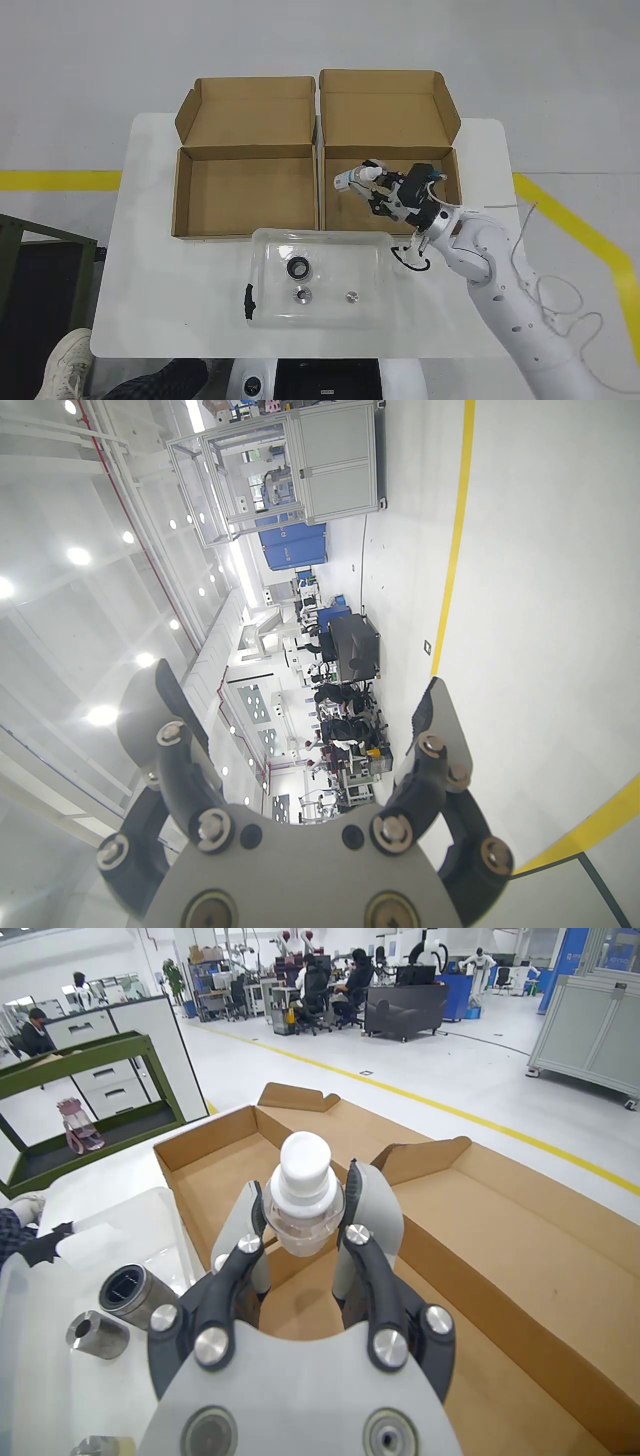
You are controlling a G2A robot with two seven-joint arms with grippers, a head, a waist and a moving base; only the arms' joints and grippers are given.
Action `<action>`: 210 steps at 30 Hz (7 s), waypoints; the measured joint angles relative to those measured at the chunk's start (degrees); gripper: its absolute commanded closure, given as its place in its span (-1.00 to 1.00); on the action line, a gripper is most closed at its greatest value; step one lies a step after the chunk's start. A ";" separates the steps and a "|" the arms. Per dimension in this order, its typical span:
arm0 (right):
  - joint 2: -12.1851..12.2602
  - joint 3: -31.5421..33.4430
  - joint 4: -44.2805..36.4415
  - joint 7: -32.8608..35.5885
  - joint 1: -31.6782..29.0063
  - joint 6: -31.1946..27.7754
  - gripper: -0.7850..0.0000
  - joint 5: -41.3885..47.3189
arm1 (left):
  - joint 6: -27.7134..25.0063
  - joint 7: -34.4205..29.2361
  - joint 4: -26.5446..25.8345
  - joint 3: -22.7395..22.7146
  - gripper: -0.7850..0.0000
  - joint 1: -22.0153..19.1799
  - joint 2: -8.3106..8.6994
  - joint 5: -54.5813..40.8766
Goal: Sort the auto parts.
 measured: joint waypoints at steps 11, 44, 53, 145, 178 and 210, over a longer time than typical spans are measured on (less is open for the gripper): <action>-1.70 -5.06 4.22 6.76 6.16 7.77 1.00 -5.36 | 0.00 0.00 0.00 0.00 -1.00 0.00 0.00 0.00; -4.88 -9.80 14.82 13.73 13.53 9.93 -1.00 -5.65 | 0.00 0.00 0.00 0.00 -1.00 0.00 0.00 0.00; -3.74 -6.00 7.58 13.15 9.52 7.89 -1.00 -7.65 | 0.00 0.00 0.00 0.00 -1.00 0.00 0.00 0.00; 3.22 -5.90 -24.93 40.22 -16.92 -16.20 0.01 -26.07 | 0.00 0.00 0.00 0.00 -1.00 0.00 0.00 0.00; 3.84 -5.55 -23.41 32.00 -14.59 -18.00 1.00 -20.32 | 0.00 0.00 0.00 0.00 -1.00 0.00 0.00 0.00; 5.12 6.54 -11.07 -7.12 -13.03 -23.41 1.00 -4.67 | 0.00 0.00 0.00 0.00 -1.00 0.00 0.00 0.00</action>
